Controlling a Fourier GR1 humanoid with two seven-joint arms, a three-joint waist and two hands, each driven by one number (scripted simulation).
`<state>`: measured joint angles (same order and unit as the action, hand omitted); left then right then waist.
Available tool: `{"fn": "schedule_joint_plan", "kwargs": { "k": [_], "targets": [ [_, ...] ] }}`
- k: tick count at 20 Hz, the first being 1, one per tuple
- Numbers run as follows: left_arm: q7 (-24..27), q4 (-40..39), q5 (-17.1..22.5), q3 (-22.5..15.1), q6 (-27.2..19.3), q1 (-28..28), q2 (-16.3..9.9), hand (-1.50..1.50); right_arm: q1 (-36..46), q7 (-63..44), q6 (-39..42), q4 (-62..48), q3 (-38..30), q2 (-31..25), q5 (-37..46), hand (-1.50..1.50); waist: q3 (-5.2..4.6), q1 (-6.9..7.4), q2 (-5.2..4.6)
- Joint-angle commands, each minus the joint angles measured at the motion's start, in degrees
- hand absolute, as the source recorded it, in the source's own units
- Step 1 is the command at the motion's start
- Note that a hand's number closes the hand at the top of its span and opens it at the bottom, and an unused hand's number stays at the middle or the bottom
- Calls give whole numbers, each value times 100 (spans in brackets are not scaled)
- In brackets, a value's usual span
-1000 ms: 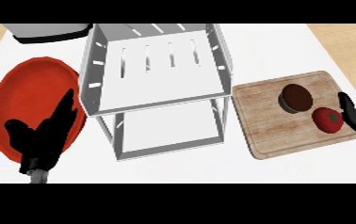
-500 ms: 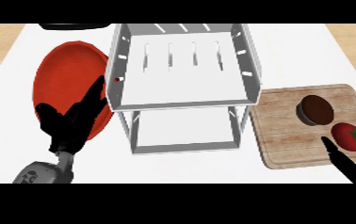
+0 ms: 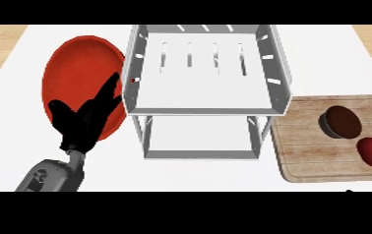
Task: Pick the cupcake from the cutting board and place it in the tiered basket
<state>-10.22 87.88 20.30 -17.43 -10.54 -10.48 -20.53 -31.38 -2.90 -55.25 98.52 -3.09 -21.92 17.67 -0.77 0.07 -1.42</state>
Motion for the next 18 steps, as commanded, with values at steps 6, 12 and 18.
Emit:
{"fn": "schedule_joint_plan", "kwargs": {
  "k": [6, 12, 18],
  "targets": [
    [-45, -60, -26, -179, 182, -224, 137, 0, 222, -2729, 622, 557, 136, -90, 1450, -150, -9, 432, -71],
    [-160, -160, -45, -138, 113, -394, 214, 0, 765, -4642, 1680, 646, 74, -141, 2674, -150, 0, 448, -35],
    [-27, -431, -87, -145, 186, -449, 342, 0, 2099, -6599, 3171, 649, 408, 151, 4174, -150, 35, 324, 42]
  ]
}}
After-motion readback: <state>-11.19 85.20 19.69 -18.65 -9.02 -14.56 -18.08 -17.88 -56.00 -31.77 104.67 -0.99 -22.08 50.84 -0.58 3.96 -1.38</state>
